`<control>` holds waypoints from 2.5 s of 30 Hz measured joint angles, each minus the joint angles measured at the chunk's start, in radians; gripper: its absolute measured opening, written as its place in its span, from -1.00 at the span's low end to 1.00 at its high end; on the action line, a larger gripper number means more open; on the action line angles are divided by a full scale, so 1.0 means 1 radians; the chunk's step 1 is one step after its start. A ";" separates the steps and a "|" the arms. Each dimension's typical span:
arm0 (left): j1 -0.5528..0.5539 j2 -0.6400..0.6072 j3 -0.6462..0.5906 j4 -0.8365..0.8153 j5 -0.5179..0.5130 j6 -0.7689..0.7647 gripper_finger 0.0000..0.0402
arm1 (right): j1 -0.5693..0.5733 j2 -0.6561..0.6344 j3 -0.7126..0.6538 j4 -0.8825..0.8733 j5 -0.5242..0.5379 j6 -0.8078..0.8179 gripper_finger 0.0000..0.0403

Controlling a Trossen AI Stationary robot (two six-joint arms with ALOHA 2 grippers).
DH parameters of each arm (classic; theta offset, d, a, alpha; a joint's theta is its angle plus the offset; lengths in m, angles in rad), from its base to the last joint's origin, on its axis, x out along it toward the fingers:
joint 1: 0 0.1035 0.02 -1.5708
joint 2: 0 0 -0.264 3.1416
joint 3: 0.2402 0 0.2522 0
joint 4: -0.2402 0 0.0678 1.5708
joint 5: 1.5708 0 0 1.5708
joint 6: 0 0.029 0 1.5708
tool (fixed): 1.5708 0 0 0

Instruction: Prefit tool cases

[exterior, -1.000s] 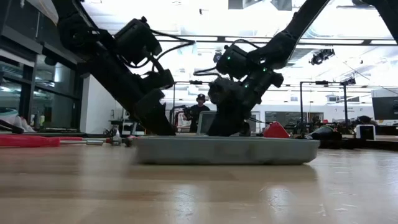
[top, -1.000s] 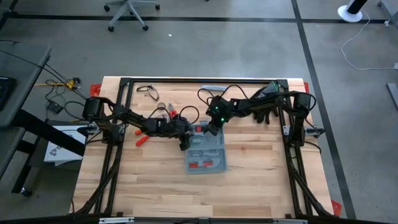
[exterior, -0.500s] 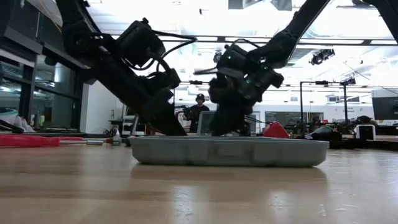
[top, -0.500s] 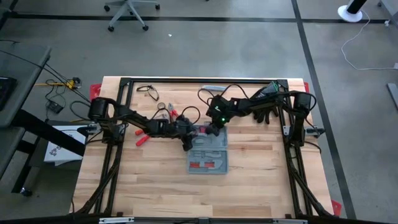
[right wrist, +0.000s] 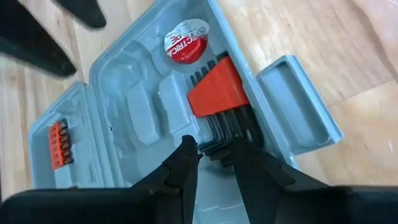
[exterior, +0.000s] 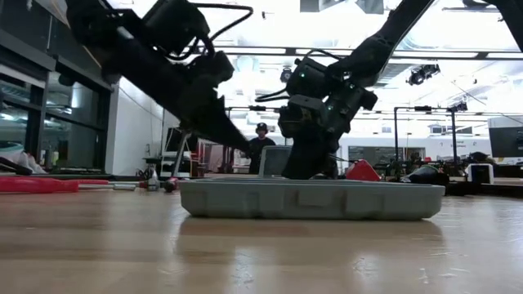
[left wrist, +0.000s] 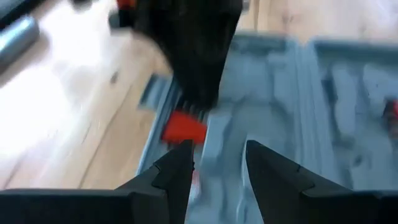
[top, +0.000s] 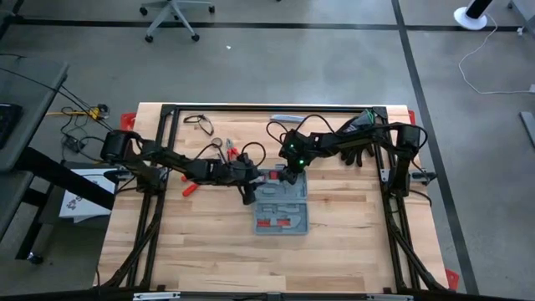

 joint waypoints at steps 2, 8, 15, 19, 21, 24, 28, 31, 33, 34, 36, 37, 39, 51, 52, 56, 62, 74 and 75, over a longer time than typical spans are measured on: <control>0.000 -0.004 0.000 -0.081 -0.015 -0.026 -0.30 | 0.000 -0.001 0.000 -0.005 0.002 0.000 -0.51; -0.004 -0.004 0.000 -0.216 -0.022 -0.105 -0.30 | 0.000 -0.013 0.001 -0.012 0.019 -0.008 -0.51; -0.026 -0.003 -0.009 -0.185 -0.018 -0.119 -0.30 | -0.002 -0.066 0.001 -0.061 0.099 -0.021 -0.51; -0.029 0.003 -0.009 -0.182 -0.014 -0.138 -0.30 | -0.001 -0.066 0.001 -0.094 0.103 -0.023 -0.51; -0.032 0.009 -0.009 -0.179 -0.006 -0.154 -0.30 | 0.004 -0.064 0.001 -0.098 0.103 -0.022 -0.51; -0.042 0.018 -0.009 -0.174 0.003 -0.177 -0.30 | 0.013 -0.063 0.001 -0.097 0.107 -0.020 -0.51; -0.058 0.036 -0.010 -0.164 0.007 -0.196 -0.30 | 0.021 -0.063 0.001 -0.115 0.140 -0.019 -0.51; -0.067 0.051 -0.009 -0.146 0.005 -0.207 -0.30 | 0.026 -0.063 0.001 -0.136 0.165 -0.019 -0.51; -0.068 0.064 -0.009 -0.132 0.005 -0.211 -0.30 | 0.025 -0.062 0.001 -0.134 0.167 -0.019 -0.51; -0.069 0.074 -0.010 -0.123 0.005 -0.212 -0.30 | 0.025 -0.062 0.001 -0.134 0.167 -0.019 -0.51; -0.071 0.089 -0.009 -0.094 0.008 -0.215 -0.30 | 0.025 -0.062 0.001 -0.134 0.167 -0.018 -0.51; -0.072 0.101 -0.009 -0.080 0.006 -0.220 -0.30 | 0.025 -0.062 0.001 -0.139 0.167 -0.017 -0.51; -0.072 0.122 -0.009 -0.044 0.012 -0.221 -0.30 | 0.025 -0.062 0.001 -0.138 0.167 -0.016 -0.51; -0.074 0.218 0.014 0.091 0.011 -0.224 -0.30 | 0.025 -0.018 0.005 -0.137 0.147 0.003 -0.51; -0.073 0.219 0.015 0.090 0.012 -0.222 -0.30 | 0.022 -0.017 0.005 -0.133 0.138 0.004 -0.51; -0.073 0.219 0.016 0.092 0.014 -0.219 -0.30 | 0.018 -0.015 0.001 -0.093 0.087 0.028 -0.51; -0.074 0.220 0.016 0.094 0.011 -0.213 -0.30 | 0.017 -0.009 -0.003 -0.027 0.003 0.060 -0.51; -0.066 0.225 0.020 0.105 -0.016 -0.205 -0.30 | 0.040 -0.028 0.003 0.130 -0.284 0.102 -0.51; -0.066 0.225 0.020 0.102 -0.017 -0.202 -0.30 | 0.040 -0.027 0.003 0.157 -0.294 0.117 -0.51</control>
